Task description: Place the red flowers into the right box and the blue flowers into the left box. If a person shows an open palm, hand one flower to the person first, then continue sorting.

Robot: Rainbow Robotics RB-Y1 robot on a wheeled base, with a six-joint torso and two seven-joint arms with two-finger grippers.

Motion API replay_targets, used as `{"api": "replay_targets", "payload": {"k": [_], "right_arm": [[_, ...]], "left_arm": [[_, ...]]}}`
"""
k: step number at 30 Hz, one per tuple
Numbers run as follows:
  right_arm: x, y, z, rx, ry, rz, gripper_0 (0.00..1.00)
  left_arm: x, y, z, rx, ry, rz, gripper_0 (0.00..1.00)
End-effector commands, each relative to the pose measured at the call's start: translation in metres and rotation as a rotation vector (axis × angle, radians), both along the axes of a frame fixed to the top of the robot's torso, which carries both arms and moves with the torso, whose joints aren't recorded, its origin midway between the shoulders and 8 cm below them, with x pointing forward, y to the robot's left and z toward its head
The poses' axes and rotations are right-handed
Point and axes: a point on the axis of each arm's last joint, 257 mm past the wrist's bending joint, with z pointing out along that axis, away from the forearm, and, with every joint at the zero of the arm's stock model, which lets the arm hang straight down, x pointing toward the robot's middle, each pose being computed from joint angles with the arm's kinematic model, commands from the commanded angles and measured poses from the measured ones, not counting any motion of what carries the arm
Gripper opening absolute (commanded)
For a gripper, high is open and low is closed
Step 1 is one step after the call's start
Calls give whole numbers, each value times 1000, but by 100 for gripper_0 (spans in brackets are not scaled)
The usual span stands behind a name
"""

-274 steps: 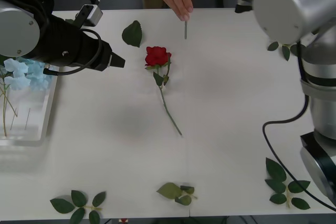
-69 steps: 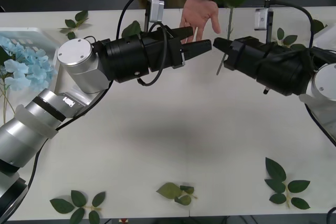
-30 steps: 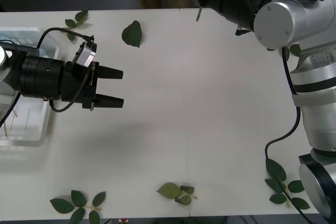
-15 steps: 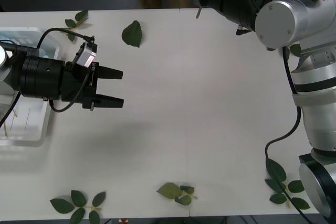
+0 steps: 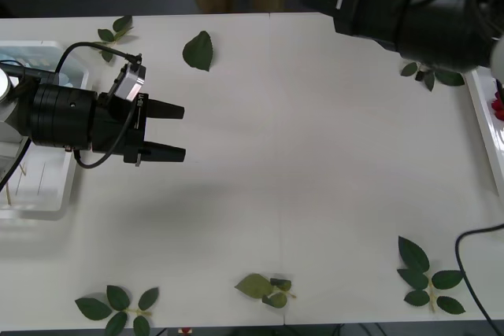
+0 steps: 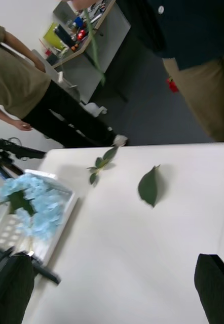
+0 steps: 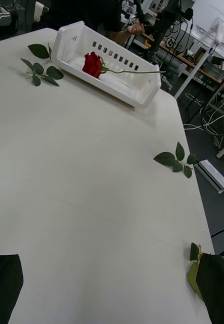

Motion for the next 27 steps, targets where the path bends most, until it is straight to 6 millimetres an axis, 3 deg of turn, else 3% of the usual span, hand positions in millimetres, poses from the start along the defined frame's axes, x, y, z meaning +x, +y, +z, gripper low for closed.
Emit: {"api": "replay_targets", "payload": {"k": [1, 3, 7, 12, 18, 22, 27], "right_arm": [[-17, -56, -5, -23, -36, -46, 92], [-20, -68, -21, -64, -62, -35, 92], [-32, -62, -51, -19, -48, 111, 92], [-39, -63, -89, -89, -138, 256, 92], [-60, -39, -115, -210, -198, 449, 92], [-68, -25, -116, -254, -232, 545, 92], [-64, 3, -102, -253, -317, 580, 92]], "left_arm": [[0, 1, -2, -5, 30, 22, 100], [0, 1, -2, -5, 30, 22, 100], [0, 1, -2, -5, 30, 22, 100], [0, 1, -2, -5, 30, 22, 100], [0, 1, -2, -5, 30, 22, 100], [0, 1, -2, -5, 30, 22, 100], [0, 1, -2, -5, 30, 22, 100]]}}
